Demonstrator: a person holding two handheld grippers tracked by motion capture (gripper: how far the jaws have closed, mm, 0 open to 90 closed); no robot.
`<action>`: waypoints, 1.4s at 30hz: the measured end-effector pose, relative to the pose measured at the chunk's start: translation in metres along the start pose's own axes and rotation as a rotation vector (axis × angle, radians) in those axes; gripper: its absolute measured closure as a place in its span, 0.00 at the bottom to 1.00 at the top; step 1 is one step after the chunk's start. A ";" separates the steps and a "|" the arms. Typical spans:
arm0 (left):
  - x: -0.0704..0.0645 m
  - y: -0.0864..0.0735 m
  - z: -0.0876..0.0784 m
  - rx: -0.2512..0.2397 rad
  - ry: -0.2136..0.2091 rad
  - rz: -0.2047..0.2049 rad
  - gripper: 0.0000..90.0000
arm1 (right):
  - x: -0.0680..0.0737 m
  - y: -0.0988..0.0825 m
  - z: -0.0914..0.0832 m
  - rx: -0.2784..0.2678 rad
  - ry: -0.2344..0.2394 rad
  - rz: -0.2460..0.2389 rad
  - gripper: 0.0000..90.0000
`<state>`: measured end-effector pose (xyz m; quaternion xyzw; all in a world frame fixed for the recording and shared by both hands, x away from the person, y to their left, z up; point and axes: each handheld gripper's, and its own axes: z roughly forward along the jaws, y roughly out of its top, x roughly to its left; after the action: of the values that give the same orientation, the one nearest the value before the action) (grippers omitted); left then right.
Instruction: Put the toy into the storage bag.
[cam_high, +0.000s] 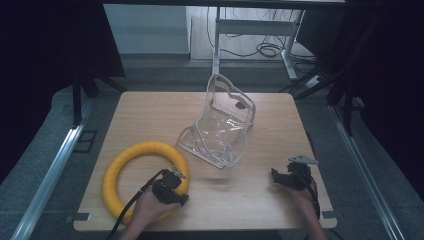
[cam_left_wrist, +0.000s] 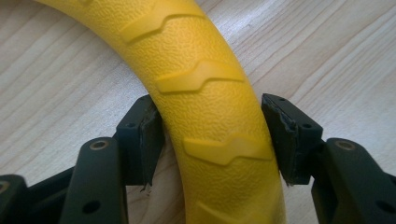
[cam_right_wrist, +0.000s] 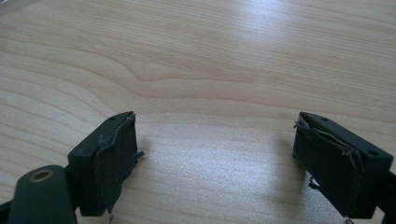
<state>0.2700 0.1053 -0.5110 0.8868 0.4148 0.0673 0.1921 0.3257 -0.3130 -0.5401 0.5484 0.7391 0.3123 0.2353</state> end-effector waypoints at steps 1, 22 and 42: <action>0.000 0.000 0.000 0.001 0.001 -0.001 0.45 | 0.000 0.000 0.000 0.000 -0.001 0.000 0.16; 0.018 -0.010 -0.033 -0.365 -0.066 -0.169 0.48 | 0.000 0.000 0.000 0.002 -0.002 0.002 0.16; 0.027 -0.028 -0.100 -0.714 -0.006 -0.147 0.52 | 0.000 0.000 0.000 0.002 -0.005 0.005 0.16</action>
<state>0.2396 0.1707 -0.4314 0.7319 0.4272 0.1912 0.4952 0.3258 -0.3128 -0.5398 0.5513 0.7375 0.3109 0.2356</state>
